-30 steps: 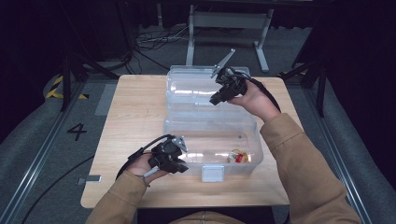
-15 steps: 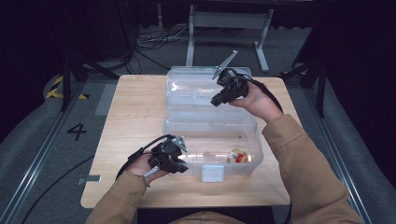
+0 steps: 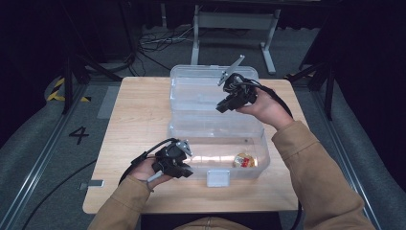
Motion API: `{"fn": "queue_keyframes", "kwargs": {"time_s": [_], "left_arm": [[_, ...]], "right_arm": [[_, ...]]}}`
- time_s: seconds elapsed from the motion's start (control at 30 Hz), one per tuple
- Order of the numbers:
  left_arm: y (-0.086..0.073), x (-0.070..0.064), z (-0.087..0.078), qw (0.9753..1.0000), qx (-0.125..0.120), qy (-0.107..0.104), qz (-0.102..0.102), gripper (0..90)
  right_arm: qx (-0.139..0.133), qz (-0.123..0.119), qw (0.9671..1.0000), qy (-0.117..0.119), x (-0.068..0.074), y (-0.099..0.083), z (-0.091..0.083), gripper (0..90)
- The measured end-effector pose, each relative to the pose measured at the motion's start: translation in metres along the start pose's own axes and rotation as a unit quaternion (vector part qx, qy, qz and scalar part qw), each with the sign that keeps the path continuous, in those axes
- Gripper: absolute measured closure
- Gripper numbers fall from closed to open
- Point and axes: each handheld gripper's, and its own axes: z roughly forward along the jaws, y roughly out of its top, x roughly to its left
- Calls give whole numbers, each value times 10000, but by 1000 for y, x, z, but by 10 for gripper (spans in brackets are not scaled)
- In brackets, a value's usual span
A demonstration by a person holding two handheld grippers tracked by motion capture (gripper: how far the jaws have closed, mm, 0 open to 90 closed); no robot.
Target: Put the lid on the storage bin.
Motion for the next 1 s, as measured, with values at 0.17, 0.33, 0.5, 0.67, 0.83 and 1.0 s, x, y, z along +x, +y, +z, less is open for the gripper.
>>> {"fn": "queue_keyframes", "kwargs": {"time_s": [0.17, 0.33, 0.5, 0.67, 0.83, 1.0], "left_arm": [[0, 0, 0, 10000, -5, -5, -8, 770], [0, 0, 0, 10000, -5, -3, -10, 770], [0, 0, 0, 10000, -13, 2, -11, 771], [0, 0, 0, 10000, -8, 7, -11, 771], [0, 0, 0, 10000, -1, 13, 2, 771], [0, 0, 0, 10000, 7, -4, -19, 770]], "right_arm": [[-6, -47, 10000, 20, 6, -2, -3, 830], [12, -93, 9999, 48, 11, -2, -4, 832], [23, -155, 9999, 59, 17, -3, -6, 835], [24, -177, 9998, 63, 21, -4, -6, 837], [42, -200, 9998, 71, 24, -4, -7, 837], [45, -268, 9996, 68, 29, -5, -7, 839]]}}
